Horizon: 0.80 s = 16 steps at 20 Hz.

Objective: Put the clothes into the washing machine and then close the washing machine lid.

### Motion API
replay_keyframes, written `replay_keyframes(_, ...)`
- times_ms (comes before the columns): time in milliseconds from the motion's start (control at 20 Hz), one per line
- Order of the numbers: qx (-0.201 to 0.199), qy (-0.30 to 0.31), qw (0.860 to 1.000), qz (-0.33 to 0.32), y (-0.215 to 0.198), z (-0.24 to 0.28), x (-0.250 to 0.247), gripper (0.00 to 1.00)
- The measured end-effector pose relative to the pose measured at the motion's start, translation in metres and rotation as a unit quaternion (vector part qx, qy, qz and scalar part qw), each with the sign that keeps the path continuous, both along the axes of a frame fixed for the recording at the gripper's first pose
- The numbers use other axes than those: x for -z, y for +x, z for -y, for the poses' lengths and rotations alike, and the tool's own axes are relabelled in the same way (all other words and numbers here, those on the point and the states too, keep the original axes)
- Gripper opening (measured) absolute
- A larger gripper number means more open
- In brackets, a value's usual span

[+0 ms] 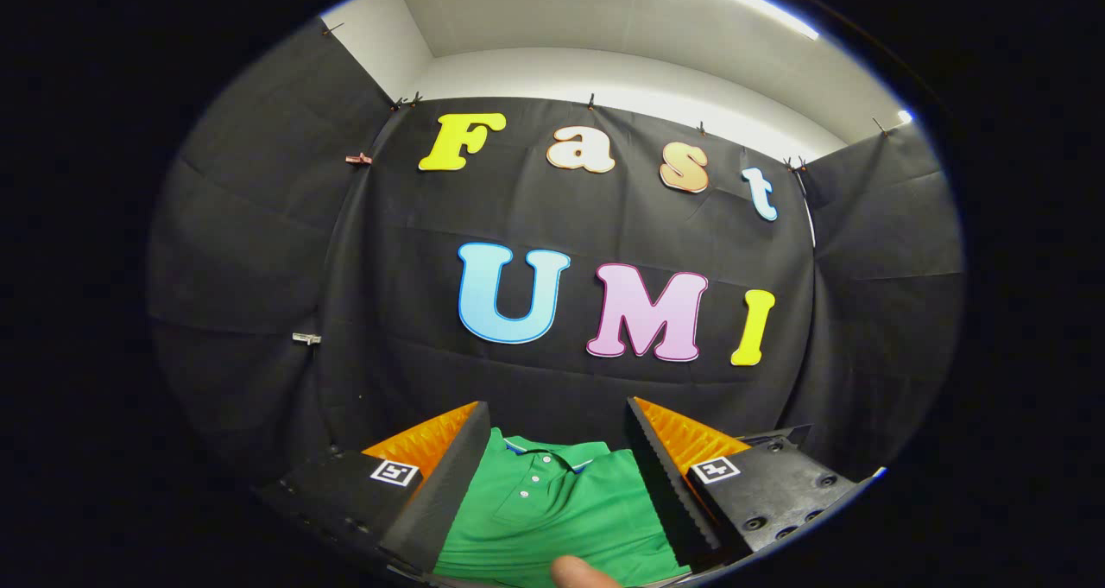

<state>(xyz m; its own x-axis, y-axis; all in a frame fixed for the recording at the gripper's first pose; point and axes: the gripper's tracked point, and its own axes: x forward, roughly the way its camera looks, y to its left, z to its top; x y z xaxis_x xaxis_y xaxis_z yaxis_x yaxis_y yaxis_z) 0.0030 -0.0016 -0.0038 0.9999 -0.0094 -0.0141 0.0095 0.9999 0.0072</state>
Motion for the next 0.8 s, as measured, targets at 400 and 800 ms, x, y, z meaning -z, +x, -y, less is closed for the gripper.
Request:
replay_keyframes(400,-0.008,0.007,1.000,-0.010,0.001,-0.002,0.005,0.98)
replay_keyframes(800,-0.017,0.023,1.000,-0.013,0.014,-0.004,0.001,0.98)
